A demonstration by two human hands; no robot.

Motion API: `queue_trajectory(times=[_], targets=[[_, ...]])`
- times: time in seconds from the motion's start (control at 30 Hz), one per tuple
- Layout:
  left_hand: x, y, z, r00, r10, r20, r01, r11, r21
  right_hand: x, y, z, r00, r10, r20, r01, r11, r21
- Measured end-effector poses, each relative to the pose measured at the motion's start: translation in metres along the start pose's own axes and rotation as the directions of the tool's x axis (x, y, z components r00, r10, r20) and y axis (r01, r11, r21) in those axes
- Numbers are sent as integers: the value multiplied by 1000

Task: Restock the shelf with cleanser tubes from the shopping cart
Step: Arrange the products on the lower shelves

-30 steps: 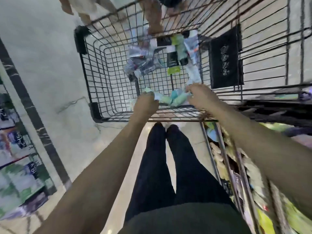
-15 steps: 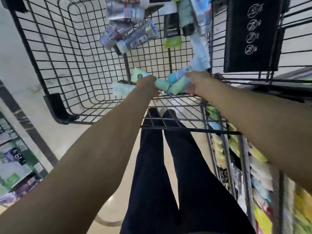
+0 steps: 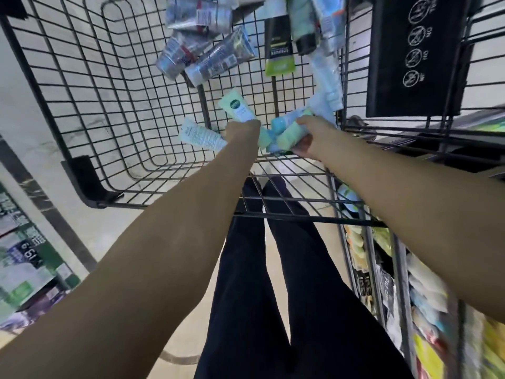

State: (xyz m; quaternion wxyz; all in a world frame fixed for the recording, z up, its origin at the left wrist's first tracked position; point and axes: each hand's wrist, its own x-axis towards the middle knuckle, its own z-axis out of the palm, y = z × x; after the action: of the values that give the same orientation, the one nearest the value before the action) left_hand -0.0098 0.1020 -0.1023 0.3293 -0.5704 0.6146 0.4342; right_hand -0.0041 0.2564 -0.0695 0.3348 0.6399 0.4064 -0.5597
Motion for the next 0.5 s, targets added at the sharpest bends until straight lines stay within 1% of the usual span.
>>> queue_trajectory(times=[0.03, 0.1, 0.13, 0.2, 0.23, 0.33, 0.4, 0.5], targets=[[-5, 5, -3, 999, 31, 9, -31, 999, -16, -3, -2, -1, 999, 12, 33, -12, 1000, -1], [-21, 13, -18, 996, 89, 19, -89, 996, 13, -19, -6, 1, 998, 24, 61, -22, 999, -38], [-30, 17, -25, 995, 84, 48, -84, 996, 10, -30, -8, 2, 997, 35, 71, -31, 997, -65], [-47, 21, -39, 990, 104, 100, -105, 994, 4, -55, -9, 5, 991, 20, 130, -8, 996, -86], [-56, 24, -46, 984, 137, 118, -137, 991, -8, -65, -10, 6, 988, -4, 152, 19, 995, -98], [-99, 38, -75, 964, 210, 166, -205, 978, -48, -109, -13, 10, 972, -163, 171, 190, 970, -155], [-132, 46, -95, 940, 270, 207, -257, 962, -90, -144, -17, 9, 939, -292, 179, 316, 941, -125], [-195, 56, -125, 876, 406, 260, -378, 913, -152, -213, -20, -1, 861, -454, 228, 471, 882, -23]])
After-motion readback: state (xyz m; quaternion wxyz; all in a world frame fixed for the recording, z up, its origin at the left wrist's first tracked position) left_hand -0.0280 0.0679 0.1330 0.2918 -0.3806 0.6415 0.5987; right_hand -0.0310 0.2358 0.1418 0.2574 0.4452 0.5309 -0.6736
